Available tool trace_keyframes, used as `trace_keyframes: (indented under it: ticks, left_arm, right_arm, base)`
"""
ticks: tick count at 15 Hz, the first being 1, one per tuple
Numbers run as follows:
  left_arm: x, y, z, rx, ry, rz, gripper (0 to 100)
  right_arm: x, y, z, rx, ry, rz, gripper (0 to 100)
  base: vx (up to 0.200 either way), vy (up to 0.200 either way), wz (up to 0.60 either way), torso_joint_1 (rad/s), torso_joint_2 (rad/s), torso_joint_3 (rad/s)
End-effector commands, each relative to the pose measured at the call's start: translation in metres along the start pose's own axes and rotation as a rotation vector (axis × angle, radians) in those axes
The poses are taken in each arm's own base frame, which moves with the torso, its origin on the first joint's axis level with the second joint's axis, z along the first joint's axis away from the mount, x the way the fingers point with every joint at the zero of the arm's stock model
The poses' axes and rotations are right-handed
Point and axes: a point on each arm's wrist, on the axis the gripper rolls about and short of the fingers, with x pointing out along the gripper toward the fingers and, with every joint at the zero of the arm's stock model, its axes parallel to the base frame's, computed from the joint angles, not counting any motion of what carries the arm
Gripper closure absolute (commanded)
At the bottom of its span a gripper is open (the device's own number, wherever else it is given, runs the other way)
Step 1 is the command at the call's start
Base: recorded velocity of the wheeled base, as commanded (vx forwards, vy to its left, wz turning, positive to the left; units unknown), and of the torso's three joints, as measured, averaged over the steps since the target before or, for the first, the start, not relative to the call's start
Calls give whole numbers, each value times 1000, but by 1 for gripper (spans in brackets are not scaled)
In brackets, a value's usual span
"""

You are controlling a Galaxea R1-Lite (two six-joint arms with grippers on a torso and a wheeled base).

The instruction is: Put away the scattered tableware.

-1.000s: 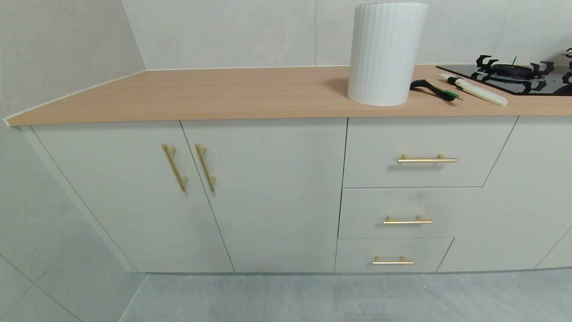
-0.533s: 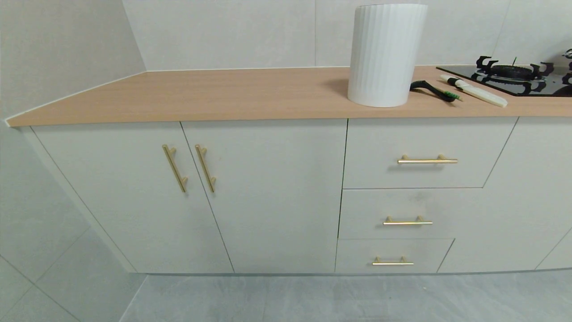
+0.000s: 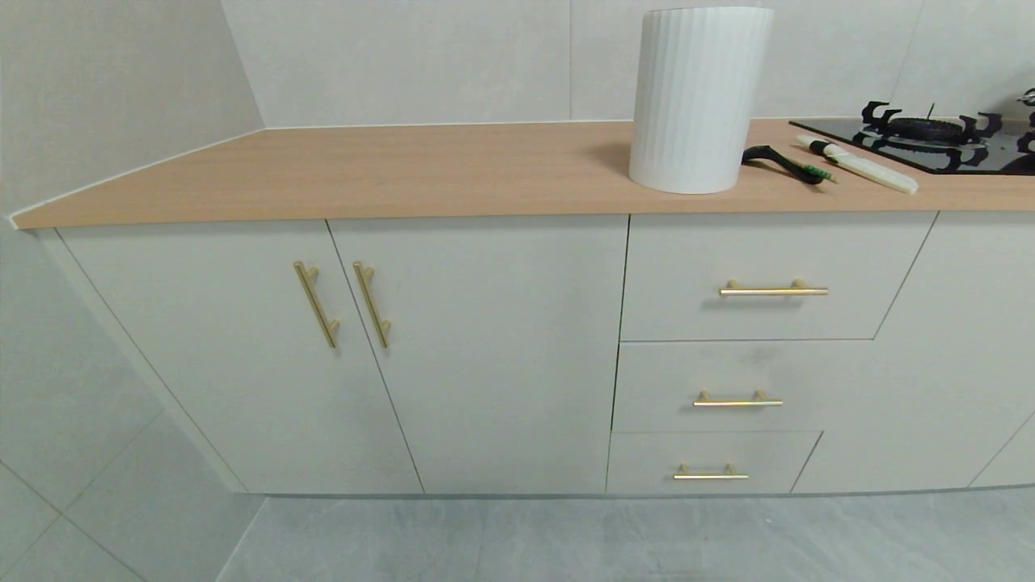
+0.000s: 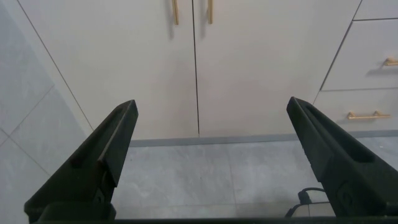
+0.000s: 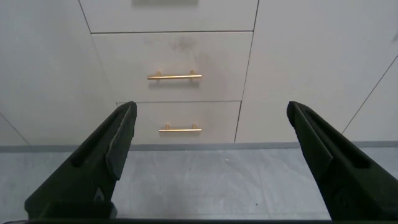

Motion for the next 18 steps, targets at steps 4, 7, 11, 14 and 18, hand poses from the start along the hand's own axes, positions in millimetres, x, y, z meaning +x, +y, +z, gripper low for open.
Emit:
trace_keyframes:
  ticks: [4, 7, 11, 14, 18]
  left_arm:
    - [0, 0, 0, 0, 1, 1, 0]
    - [0, 0, 0, 0, 1, -1, 0]
    - [0, 0, 0, 0, 3, -1, 0]
    - [0, 0, 0, 0, 1, 1, 0]
    - [0, 0, 0, 0, 1, -1, 0]
  right_arm:
    - [14, 1, 59, 49, 57, 164, 0]
    - [60, 7, 90, 40, 258, 190, 0]
    - [122, 15, 108, 38, 428, 189, 0]
    - [173, 23, 94, 31, 530, 185, 0]
    - [240, 33, 70, 22, 597, 178, 0]
  base:
    - [0, 0, 0, 0, 0, 0]
    - [0, 0, 0, 0, 0, 0]
    - [0, 0, 0, 0, 0, 0]
    - [0, 0, 0, 0, 0, 0]
    - [0, 0, 0, 0, 0, 0]
